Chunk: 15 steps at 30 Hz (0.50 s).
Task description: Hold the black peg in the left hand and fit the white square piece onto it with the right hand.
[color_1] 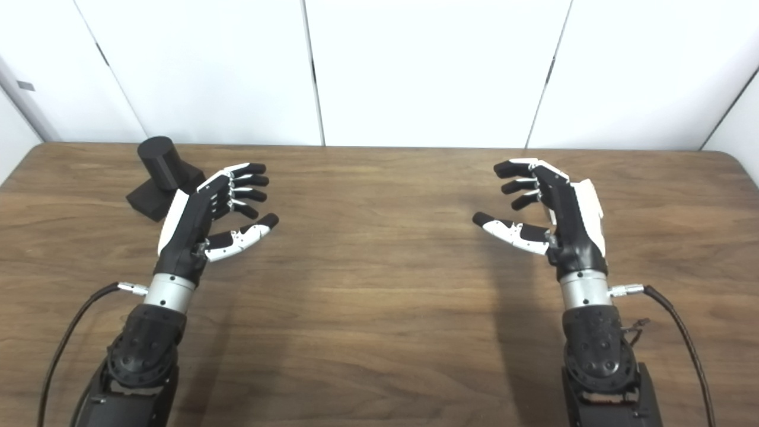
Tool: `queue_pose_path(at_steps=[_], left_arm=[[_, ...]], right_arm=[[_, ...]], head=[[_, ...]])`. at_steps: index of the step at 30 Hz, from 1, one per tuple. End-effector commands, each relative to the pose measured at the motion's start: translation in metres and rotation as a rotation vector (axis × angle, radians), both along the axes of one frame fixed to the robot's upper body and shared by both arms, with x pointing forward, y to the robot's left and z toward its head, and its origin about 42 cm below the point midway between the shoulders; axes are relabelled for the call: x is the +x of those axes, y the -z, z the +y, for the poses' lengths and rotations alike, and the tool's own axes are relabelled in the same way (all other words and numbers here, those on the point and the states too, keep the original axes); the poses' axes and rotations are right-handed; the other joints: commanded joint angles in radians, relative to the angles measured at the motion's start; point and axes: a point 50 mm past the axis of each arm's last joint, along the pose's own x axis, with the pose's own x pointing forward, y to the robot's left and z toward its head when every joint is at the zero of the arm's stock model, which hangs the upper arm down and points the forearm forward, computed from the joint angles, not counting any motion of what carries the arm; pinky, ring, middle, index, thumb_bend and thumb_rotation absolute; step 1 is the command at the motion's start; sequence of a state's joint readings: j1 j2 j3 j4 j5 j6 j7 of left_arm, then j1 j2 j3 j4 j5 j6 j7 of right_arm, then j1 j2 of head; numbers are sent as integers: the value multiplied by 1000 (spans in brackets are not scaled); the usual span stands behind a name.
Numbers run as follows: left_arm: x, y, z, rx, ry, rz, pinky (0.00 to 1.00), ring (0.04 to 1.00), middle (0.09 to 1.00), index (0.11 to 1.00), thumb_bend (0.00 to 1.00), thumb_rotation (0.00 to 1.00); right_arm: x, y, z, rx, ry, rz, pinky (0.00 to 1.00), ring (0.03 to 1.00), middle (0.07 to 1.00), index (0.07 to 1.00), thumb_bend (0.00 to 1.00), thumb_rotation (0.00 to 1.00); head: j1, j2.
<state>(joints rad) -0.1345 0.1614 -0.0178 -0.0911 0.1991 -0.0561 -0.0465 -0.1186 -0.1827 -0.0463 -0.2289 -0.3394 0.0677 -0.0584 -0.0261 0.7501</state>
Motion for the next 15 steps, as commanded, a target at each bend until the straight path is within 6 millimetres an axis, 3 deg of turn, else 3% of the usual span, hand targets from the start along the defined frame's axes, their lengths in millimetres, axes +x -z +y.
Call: queue_pose_path(at_steps=[1,10,13,15], left_arm=[[6,-15,-1,-10,13,-71,544,674,733,754,619,38],[6,-15,-3,-14,19,-67,553,682,733,748,619,39],[6,-14,-5,-13,24,-70,550,678,733,744,615,30],[5,-13,-9,-5,30,-76,550,676,731,741,614,31]], right_arm=[[2,-14,2,-11,-14,-82,478,610,677,642,558,0],[4,-14,2,-14,-20,-85,477,607,674,638,556,0],[4,-13,0,-9,-20,-82,476,608,670,637,557,0],[3,-13,-3,-1,-22,-81,478,610,669,640,558,0]], head=[[0,0],[16,0],[61,-4],[133,-8]])
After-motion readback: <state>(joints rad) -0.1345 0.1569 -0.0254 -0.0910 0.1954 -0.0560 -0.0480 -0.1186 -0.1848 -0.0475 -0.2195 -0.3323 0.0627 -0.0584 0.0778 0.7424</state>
